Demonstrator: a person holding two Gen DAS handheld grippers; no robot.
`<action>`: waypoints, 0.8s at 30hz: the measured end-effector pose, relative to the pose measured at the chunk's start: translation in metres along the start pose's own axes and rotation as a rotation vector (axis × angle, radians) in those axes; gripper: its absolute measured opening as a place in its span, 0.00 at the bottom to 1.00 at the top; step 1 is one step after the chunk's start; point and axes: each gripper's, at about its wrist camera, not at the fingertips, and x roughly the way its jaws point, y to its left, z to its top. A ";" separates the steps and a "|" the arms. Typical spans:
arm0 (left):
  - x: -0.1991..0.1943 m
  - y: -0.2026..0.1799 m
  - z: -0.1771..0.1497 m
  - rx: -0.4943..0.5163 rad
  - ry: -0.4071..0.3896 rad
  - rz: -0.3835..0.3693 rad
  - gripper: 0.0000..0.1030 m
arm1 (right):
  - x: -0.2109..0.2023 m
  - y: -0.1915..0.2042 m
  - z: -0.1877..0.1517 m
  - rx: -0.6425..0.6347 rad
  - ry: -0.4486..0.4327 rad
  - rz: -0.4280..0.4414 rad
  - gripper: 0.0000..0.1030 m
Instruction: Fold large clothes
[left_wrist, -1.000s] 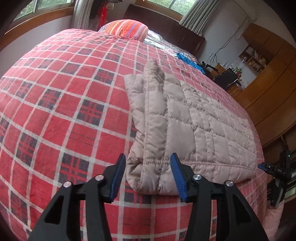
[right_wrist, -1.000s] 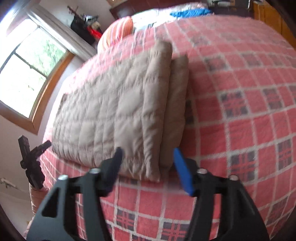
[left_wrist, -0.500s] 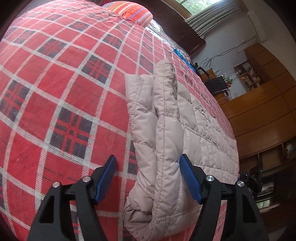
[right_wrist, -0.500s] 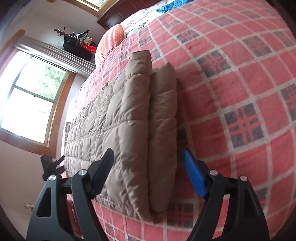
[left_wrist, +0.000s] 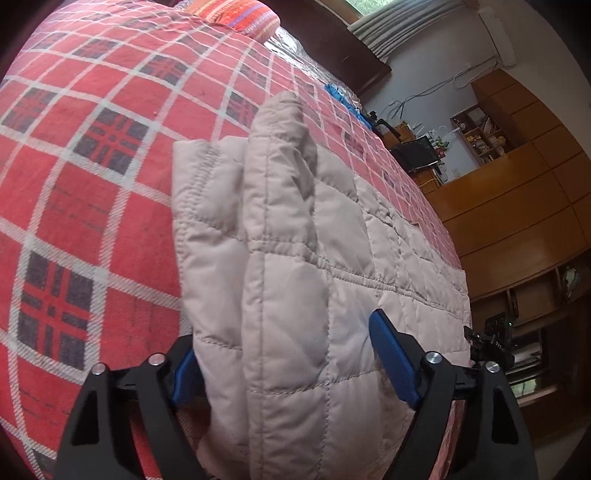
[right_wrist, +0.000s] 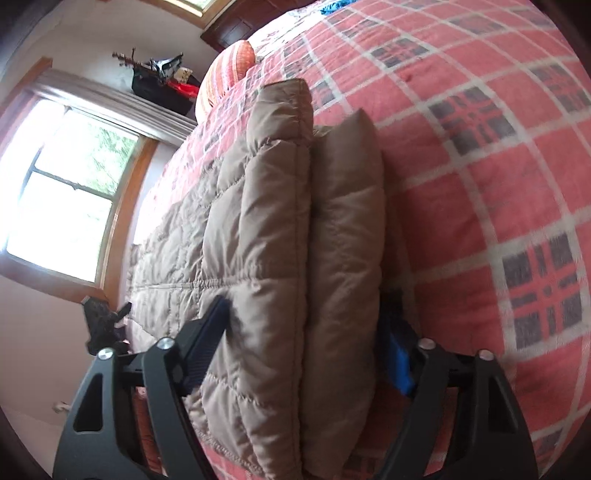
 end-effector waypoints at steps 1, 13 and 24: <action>0.003 -0.005 -0.001 0.010 0.000 0.016 0.66 | 0.002 0.003 0.001 -0.005 0.004 0.002 0.57; -0.032 -0.055 -0.015 0.077 -0.119 0.101 0.15 | -0.033 0.040 -0.012 -0.091 -0.043 0.044 0.15; -0.127 -0.118 -0.071 0.211 -0.234 0.061 0.15 | -0.102 0.090 -0.044 -0.254 -0.131 0.034 0.14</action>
